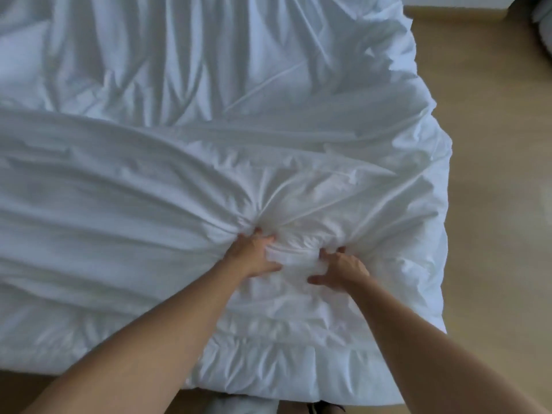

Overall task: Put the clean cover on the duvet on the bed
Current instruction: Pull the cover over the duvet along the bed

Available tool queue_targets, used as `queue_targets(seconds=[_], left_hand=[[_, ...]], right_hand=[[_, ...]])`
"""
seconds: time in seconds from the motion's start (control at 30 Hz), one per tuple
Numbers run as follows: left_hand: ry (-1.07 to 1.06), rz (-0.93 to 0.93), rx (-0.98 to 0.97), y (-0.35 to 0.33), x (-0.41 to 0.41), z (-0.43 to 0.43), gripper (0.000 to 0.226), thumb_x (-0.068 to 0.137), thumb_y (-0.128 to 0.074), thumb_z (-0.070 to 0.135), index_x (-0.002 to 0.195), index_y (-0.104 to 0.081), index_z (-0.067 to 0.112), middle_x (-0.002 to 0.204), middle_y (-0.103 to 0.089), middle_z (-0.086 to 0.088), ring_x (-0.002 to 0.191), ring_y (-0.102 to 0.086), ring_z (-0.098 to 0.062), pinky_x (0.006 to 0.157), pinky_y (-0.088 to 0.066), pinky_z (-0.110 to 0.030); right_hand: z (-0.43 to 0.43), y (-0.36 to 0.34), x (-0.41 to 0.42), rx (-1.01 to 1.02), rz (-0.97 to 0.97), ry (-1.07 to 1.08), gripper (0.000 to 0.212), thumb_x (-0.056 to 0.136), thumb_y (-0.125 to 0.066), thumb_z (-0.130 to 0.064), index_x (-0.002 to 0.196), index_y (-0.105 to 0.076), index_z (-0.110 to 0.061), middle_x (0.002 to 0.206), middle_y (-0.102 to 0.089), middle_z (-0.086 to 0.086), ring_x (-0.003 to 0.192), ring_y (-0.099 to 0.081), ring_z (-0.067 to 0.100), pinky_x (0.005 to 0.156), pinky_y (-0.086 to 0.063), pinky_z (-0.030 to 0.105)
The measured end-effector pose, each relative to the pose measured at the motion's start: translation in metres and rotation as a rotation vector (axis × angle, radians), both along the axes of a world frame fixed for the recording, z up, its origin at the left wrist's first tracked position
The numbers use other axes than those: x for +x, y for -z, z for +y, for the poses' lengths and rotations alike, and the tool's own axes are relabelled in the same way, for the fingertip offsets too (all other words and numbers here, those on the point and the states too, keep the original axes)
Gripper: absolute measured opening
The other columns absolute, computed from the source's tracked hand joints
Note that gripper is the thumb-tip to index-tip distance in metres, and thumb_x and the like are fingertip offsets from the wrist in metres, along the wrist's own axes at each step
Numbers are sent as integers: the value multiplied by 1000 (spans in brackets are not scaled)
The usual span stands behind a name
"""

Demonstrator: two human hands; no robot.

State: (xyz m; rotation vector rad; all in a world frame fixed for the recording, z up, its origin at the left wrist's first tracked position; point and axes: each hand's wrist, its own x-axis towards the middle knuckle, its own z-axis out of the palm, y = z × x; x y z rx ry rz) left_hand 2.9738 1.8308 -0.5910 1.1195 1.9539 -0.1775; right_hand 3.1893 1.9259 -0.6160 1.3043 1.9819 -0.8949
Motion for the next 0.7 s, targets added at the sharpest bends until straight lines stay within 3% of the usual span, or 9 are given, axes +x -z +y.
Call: queue_targets(seconds=[0.03, 0.1, 0.17, 0.23, 0.3, 0.4, 0.53, 0.7], left_hand=[[-95, -111, 70, -20, -8, 5, 78, 83, -75, 57, 151, -46, 31, 155, -47, -5, 136, -50, -25, 105, -44, -30], [-298, -275, 252, -71, -19, 0, 51, 90, -73, 44, 136, -63, 25, 129, -69, 2, 116, -64, -12, 87, -48, -20], [-441, -326, 469, -126, -24, -15, 27, 93, -71, 35, 119, -72, 28, 103, -74, 14, 99, -69, -1, 77, -48, -15], [-547, -405, 626, -179, -25, -36, 16, 90, -72, 40, 103, -74, 32, 90, -76, 15, 89, -71, 1, 79, -53, -20], [-604, -483, 691, -230, -28, -55, 29, 82, -69, 54, 100, -74, 32, 94, -78, 11, 91, -74, -8, 86, -58, -33], [-620, -526, 724, -284, -36, -84, 23, 91, -70, 45, 103, -74, 26, 97, -78, 5, 92, -75, -14, 92, -58, -44], [-694, -515, 828, -333, -40, -111, 18, 88, -68, 42, 95, -78, 30, 97, -78, -3, 91, -75, -20, 92, -58, -46], [-830, -450, 949, -362, -18, -121, 14, 98, -65, 19, 97, -76, 11, 91, -78, -7, 85, -75, -23, 91, -59, -49]], right_hand=[[12, -21, -6, -56, 78, 81, 85, 80, -71, -66, 151, -44, -28, 152, -47, 12, 136, -49, 29, 112, -37, 34], [28, -73, -13, -75, 326, 368, 58, 82, -79, -50, 130, -67, -20, 125, -70, 9, 116, -66, 23, 98, -47, 29], [27, -137, -12, -11, 628, 635, 35, 79, -84, -41, 108, -75, -26, 106, -77, 6, 100, -73, 20, 90, -53, 32], [13, -203, -5, 40, 851, 784, 33, 73, -84, -50, 99, -78, -29, 99, -78, 0, 95, -74, 18, 88, -56, 37], [-9, -260, 10, 66, 1019, 862, 39, 73, -83, -54, 102, -79, -29, 100, -78, 0, 97, -74, 18, 89, -57, 37], [-42, -316, 36, 113, 1192, 1007, 34, 77, -82, -41, 102, -80, -19, 103, -78, 8, 102, -74, 24, 89, -59, 34], [-70, -351, 67, 148, 1350, 1131, 19, 78, -75, -19, 94, -80, -8, 100, -76, 19, 97, -74, 35, 82, -61, 36], [-70, -363, 89, 121, 1353, 1131, 7, 88, -70, -6, 90, -76, -1, 95, -76, 20, 91, -74, 40, 68, -62, 31]])
